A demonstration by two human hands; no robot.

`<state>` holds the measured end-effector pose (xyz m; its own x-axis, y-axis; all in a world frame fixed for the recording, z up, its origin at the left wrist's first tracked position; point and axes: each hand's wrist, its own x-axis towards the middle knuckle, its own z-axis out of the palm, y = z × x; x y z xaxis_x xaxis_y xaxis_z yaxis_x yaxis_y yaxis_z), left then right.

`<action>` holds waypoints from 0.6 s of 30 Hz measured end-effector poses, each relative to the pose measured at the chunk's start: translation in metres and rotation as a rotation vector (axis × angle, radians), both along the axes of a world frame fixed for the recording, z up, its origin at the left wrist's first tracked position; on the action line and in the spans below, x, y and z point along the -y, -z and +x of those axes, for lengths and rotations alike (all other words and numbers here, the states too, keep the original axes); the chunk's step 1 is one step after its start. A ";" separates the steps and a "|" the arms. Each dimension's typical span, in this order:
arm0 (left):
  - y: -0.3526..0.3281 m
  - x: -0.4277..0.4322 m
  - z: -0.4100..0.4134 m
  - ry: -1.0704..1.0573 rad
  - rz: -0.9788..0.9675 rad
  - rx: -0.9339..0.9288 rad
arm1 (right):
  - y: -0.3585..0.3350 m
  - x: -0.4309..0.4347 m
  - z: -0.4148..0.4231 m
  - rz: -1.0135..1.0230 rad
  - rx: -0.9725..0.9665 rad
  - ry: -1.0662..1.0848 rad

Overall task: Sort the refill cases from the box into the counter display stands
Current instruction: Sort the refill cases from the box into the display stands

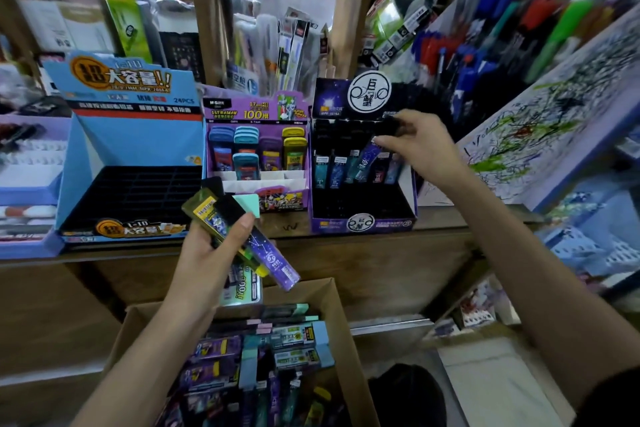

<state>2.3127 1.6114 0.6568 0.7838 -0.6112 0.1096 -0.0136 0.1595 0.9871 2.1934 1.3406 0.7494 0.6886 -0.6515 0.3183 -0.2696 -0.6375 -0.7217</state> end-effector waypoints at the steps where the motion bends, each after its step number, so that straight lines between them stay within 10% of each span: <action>1: 0.000 -0.001 0.000 -0.005 0.002 0.001 | -0.001 0.003 0.005 -0.028 -0.039 -0.017; 18: -0.001 -0.007 -0.007 -0.021 -0.022 -0.065 | 0.032 -0.002 0.032 -0.077 -0.234 0.130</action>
<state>2.3052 1.6183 0.6576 0.8025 -0.5924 0.0712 0.0468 0.1815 0.9823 2.2256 1.3425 0.7176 0.6614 -0.7193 0.2123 -0.5064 -0.6371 -0.5810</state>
